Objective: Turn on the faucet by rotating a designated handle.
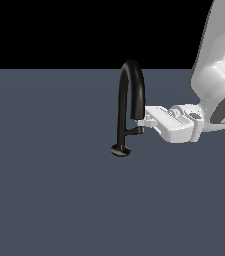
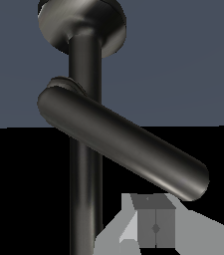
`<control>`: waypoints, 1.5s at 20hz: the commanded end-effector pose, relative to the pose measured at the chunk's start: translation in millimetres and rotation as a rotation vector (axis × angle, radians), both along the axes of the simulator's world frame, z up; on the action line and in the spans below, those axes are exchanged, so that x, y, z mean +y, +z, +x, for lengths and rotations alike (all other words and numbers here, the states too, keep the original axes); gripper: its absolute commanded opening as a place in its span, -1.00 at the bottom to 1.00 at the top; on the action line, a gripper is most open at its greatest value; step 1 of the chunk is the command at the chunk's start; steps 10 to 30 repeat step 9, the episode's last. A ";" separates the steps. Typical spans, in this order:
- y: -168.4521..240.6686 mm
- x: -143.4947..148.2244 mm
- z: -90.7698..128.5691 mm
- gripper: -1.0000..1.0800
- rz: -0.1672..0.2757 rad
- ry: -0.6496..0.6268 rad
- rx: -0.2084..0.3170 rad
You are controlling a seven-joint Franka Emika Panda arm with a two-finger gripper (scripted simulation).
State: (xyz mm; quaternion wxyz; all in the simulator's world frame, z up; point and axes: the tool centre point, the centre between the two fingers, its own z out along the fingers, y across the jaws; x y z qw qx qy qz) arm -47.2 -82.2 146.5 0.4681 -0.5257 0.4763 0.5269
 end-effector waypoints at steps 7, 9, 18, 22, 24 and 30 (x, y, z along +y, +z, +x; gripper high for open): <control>-54.0 -2.9 -26.6 -1.00 0.003 -0.001 0.025; -60.2 -3.2 -29.7 -1.00 0.003 -0.001 0.027; -60.2 -3.2 -29.7 -1.00 0.003 -0.001 0.027; -60.2 -3.2 -29.7 -1.00 0.003 -0.001 0.027; -60.2 -3.2 -29.7 -1.00 0.003 -0.001 0.027; -60.2 -3.2 -29.7 -1.00 0.003 -0.001 0.027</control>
